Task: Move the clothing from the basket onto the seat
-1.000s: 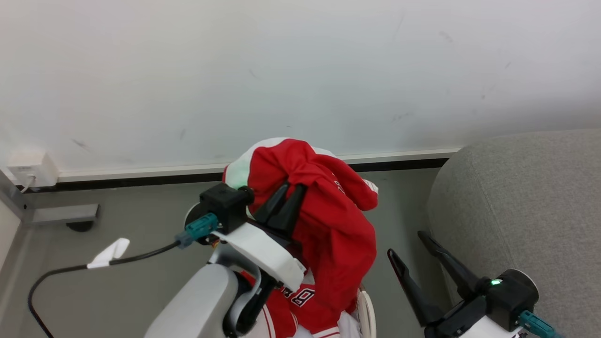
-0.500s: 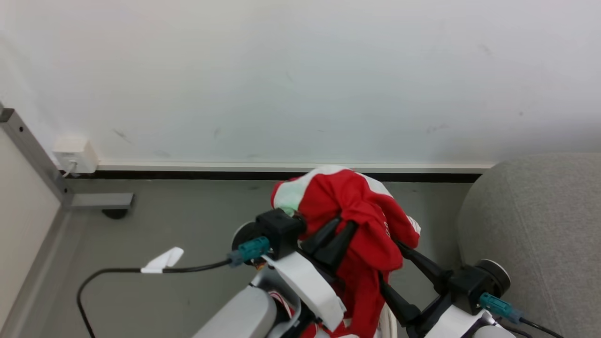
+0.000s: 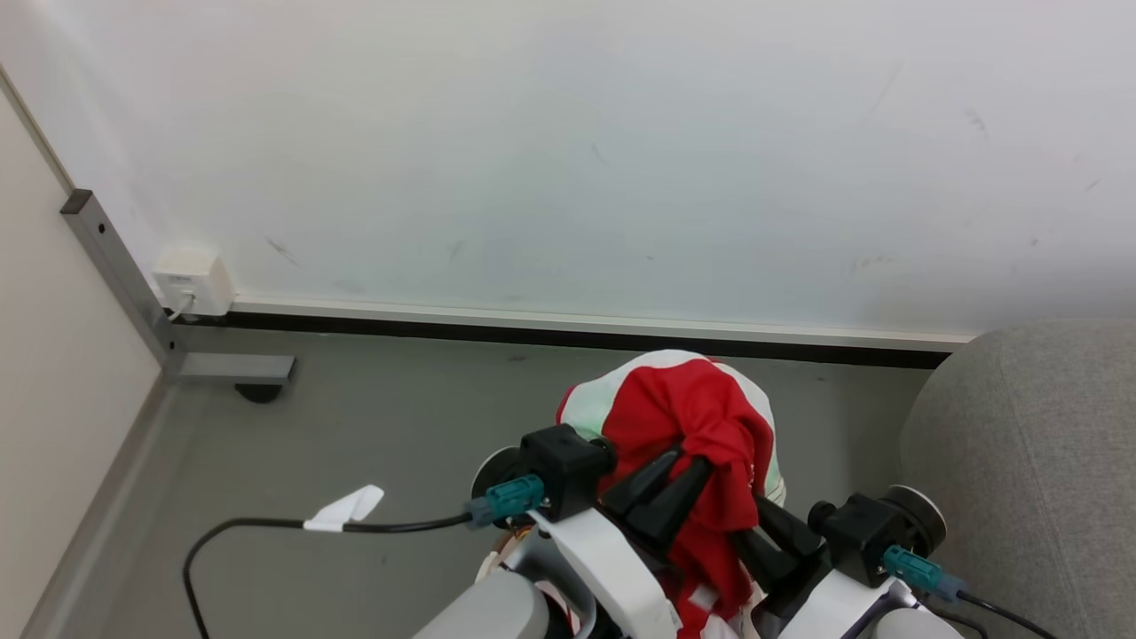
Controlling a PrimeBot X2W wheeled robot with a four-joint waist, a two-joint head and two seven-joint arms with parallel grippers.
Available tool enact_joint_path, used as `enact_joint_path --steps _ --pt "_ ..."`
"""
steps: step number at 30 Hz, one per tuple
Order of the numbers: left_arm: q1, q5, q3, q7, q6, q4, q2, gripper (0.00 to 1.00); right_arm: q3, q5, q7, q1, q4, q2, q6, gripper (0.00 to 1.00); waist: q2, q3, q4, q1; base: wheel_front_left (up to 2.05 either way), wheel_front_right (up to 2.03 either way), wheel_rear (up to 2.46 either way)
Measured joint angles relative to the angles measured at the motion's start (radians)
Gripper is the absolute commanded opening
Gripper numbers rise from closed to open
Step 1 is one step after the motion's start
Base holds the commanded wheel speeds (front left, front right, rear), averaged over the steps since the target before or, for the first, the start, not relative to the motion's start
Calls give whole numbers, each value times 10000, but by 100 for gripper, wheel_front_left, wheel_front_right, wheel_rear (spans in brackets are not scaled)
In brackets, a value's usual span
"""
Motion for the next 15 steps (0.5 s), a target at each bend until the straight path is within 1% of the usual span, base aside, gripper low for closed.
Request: enact_joint_path --steps 15 --pt "-17 -94 205 -48 232 90 150 0 -328 0 0 47 -320 73 -2 0 0 124 -290 -1 0 0 0"
